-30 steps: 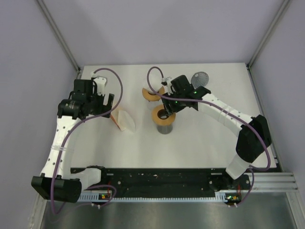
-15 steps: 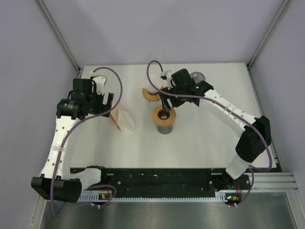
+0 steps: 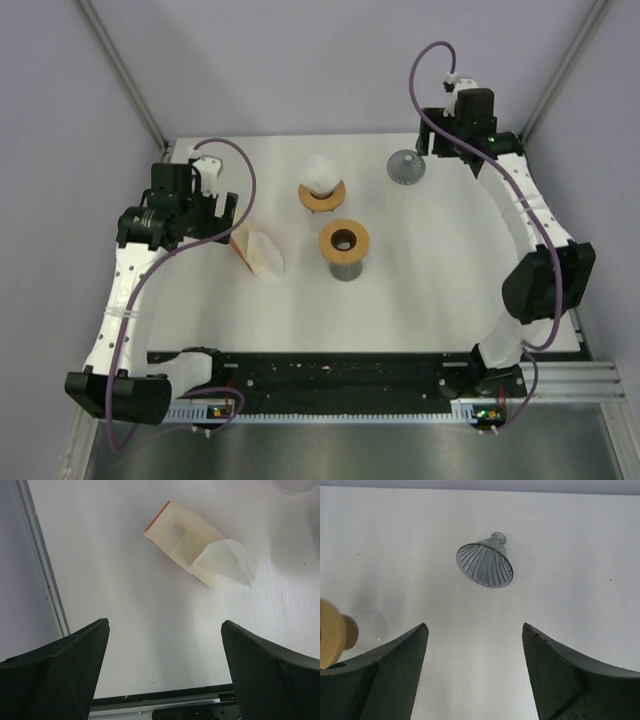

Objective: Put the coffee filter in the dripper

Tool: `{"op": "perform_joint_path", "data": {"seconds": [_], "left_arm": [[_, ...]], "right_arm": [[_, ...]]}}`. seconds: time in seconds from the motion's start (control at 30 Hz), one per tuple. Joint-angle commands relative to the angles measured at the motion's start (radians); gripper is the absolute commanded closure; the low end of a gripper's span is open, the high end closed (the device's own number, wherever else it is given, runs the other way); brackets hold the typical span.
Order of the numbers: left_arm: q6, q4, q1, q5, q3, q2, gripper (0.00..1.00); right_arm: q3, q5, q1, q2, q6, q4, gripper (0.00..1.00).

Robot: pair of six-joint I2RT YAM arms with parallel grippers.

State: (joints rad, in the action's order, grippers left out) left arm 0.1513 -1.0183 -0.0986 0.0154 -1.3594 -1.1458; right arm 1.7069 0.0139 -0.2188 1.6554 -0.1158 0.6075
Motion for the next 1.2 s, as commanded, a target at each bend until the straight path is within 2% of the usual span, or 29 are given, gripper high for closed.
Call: {"op": "perform_joint_path", "data": {"seconds": [0.0, 0.23, 0.4, 0.47, 0.6, 0.77, 0.8, 0.9, 1.03, 1.17], "left_arm": [[-0.001, 0.012, 0.01, 0.004, -0.037, 0.003, 0.0], [-0.002, 0.009, 0.025, 0.009, -0.038, 0.001, 0.0], [-0.001, 0.003, 0.042, 0.012, -0.043, 0.0, 0.0], [-0.002, 0.003, 0.046, 0.011, -0.046, -0.006, 0.0], [-0.004, -0.002, 0.056, 0.001, -0.067, -0.023, 0.0], [-0.01, -0.002, 0.066, 0.003, -0.081, -0.034, 0.0], [-0.009, -0.002, 0.068, 0.003, -0.081, -0.034, 0.0], [-0.007, -0.003, 0.069, 0.001, -0.083, -0.032, 0.0], [-0.007, -0.003, 0.073, -0.003, -0.08, -0.031, 0.0], [-0.009, -0.003, 0.071, -0.011, -0.086, -0.029, 0.0]], "right_arm": [[0.06, -0.049, 0.041, 0.185, -0.038, -0.139, 0.25], [0.238, -0.069, 0.081, 0.453, -0.024, -0.187, 0.26], [0.296, -0.103, 0.11, 0.57, 0.008, -0.195, 0.28], [0.321, -0.082, 0.128, 0.607, 0.011, -0.196, 0.3], [0.335, 0.033, 0.147, 0.661, 0.005, -0.239, 0.43], [0.355, 0.116, 0.153, 0.708, -0.01, -0.278, 0.46], [0.355, 0.138, 0.159, 0.716, -0.018, -0.284, 0.49], [0.352, 0.172, 0.168, 0.721, -0.041, -0.313, 0.69], [0.35, 0.17, 0.173, 0.71, -0.044, -0.318, 1.0], [0.338, 0.175, 0.176, 0.658, -0.042, -0.296, 1.0]]}}
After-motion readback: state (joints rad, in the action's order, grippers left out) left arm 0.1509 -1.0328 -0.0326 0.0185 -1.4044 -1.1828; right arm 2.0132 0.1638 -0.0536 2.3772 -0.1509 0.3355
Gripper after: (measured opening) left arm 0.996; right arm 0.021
